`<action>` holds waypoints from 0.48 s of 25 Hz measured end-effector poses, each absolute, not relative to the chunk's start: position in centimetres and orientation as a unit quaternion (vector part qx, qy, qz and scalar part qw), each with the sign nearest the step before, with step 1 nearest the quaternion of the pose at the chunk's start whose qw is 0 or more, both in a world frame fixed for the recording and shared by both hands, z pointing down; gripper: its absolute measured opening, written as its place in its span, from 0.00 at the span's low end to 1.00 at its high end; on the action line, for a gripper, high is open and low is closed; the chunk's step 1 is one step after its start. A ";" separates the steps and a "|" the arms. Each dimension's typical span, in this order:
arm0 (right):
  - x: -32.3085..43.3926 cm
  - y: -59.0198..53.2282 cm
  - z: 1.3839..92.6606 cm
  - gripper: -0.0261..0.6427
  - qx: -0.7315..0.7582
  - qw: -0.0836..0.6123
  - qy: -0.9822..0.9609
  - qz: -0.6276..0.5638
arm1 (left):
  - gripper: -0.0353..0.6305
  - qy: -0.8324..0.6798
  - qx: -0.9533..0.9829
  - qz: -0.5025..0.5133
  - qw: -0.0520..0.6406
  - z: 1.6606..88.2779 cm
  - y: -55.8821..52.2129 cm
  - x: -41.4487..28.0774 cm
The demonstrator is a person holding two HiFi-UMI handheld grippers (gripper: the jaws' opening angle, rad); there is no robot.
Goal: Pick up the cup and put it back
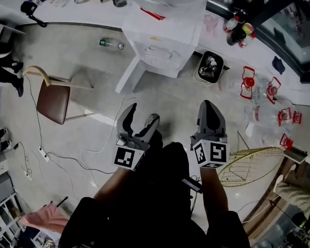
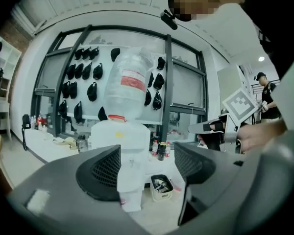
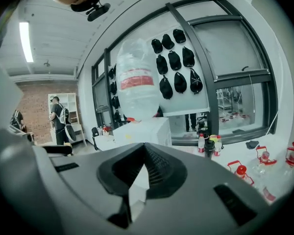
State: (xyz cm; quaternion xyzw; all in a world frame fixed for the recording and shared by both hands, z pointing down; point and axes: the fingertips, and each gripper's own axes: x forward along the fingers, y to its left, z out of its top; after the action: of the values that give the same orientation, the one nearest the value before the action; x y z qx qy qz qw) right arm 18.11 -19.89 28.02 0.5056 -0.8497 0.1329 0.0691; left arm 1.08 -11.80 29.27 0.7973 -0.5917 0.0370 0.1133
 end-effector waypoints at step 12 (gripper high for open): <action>19.0 -25.6 49.4 0.03 0.505 0.074 -0.850 0.131 | 0.54 -0.590 0.799 0.032 0.108 51.2 -18.2 0.8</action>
State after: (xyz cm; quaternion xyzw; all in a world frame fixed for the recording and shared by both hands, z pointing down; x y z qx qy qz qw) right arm 19.00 -25.63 49.36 0.5047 -0.8501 0.1311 0.0742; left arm 0.81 -18.23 51.22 0.7992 -0.5905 0.0318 0.1078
